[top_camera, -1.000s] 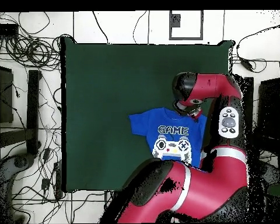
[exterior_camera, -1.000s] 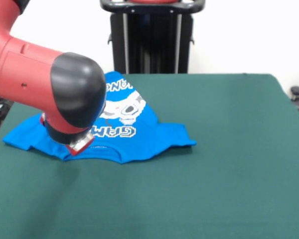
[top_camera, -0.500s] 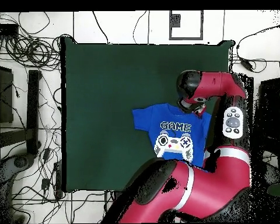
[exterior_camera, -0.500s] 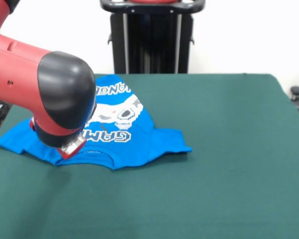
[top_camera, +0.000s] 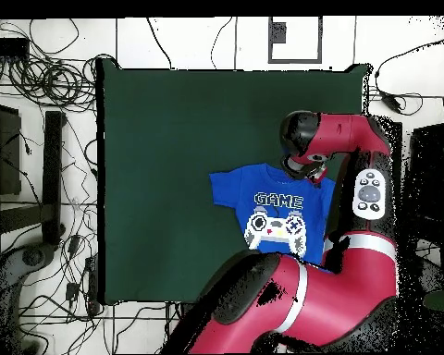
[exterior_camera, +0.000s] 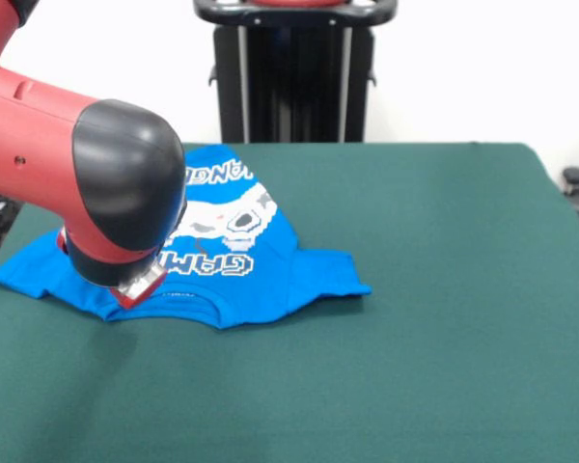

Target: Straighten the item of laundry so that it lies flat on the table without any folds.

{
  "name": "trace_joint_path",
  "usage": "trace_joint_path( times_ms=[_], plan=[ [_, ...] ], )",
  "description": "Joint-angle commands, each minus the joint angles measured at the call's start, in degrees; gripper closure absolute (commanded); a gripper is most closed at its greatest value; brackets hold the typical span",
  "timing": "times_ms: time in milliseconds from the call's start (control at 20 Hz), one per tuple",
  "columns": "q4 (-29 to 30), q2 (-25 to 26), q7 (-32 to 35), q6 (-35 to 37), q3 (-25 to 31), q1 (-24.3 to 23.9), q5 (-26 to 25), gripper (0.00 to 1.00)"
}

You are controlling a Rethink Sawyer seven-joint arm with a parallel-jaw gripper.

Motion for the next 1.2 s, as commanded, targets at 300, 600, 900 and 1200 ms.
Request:
trace_joint_path(
  times_ms=[300, 600, 900, 1200],
  plan=[
    [-9.6, 3.8, -27.4, -6.2, 7.2, -2.8, -5.2, 0.0],
    [-10.9, 4.3, -31.3, -7.9, 6.3, -3.8, -4.6, 0.0],
    [-9.8, 4.6, -32.0, -9.6, 5.4, -4.4, -3.3, 0.0],
    [-4.9, 2.8, -28.8, -12.8, 3.8, -4.2, -2.2, 0.0]
  ],
)
